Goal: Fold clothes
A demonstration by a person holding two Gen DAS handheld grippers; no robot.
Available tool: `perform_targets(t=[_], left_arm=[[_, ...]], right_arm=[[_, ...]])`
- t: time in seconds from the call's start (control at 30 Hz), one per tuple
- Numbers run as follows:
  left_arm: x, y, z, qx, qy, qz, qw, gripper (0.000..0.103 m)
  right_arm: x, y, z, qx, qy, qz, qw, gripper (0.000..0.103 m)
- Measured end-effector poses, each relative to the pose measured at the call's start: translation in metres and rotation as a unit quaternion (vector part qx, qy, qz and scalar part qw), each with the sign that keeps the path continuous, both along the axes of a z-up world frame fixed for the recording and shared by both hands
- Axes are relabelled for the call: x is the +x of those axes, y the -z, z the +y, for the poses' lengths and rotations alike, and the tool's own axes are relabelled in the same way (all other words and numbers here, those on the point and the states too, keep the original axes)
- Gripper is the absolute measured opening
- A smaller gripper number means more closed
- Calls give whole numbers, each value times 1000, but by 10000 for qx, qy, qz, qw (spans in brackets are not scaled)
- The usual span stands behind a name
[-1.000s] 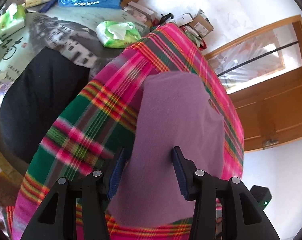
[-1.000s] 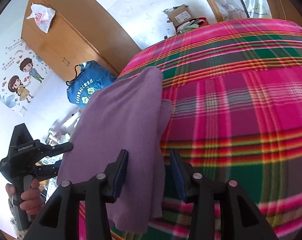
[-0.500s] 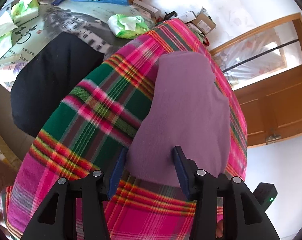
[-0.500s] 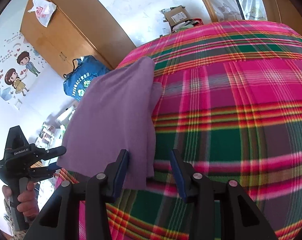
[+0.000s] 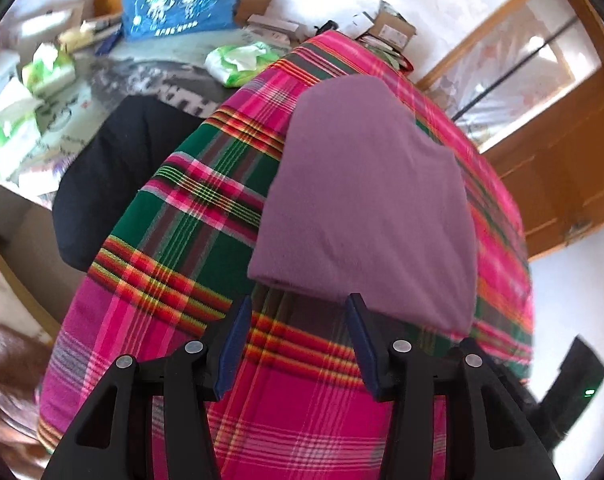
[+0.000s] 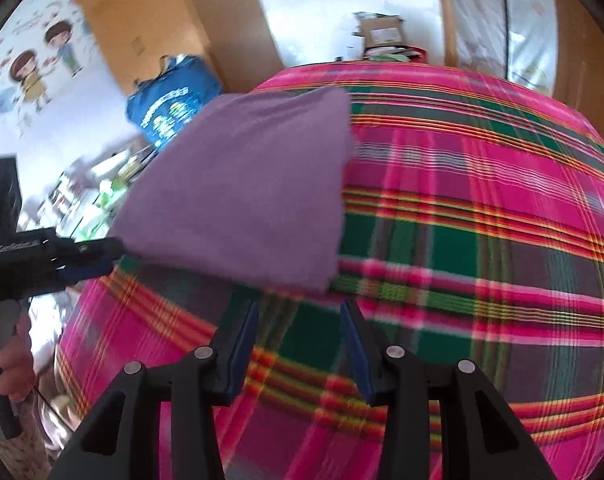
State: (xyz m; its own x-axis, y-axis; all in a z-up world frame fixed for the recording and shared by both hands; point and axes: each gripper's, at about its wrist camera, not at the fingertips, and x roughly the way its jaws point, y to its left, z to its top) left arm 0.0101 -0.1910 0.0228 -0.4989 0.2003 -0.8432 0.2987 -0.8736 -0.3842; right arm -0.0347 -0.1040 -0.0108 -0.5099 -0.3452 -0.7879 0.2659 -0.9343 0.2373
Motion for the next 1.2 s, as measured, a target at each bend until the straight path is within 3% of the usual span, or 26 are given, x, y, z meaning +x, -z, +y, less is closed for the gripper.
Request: perform_targets(t=[0.4, 0.6, 0.93, 1.07, 1.2], left_arm=[[14, 12, 34, -674, 251, -148, 9973, 51], [15, 14, 48, -1246, 231, -200, 9917, 51], [7, 24, 46, -1400, 90, -286, 9897, 51], [4, 25, 47, -1400, 99, -266, 9898, 57], [0, 27, 55, -1690, 249, -361, 9846, 61]], right_arm=[[8, 9, -29, 483, -224, -135, 9985, 43], [10, 11, -38, 776, -281, -11, 9966, 48], [10, 16, -40, 1205, -236, 183, 9923, 54], [10, 17, -40, 1211, -226, 221, 9921, 55], [9, 18, -35, 1220, -147, 237, 9921, 61]])
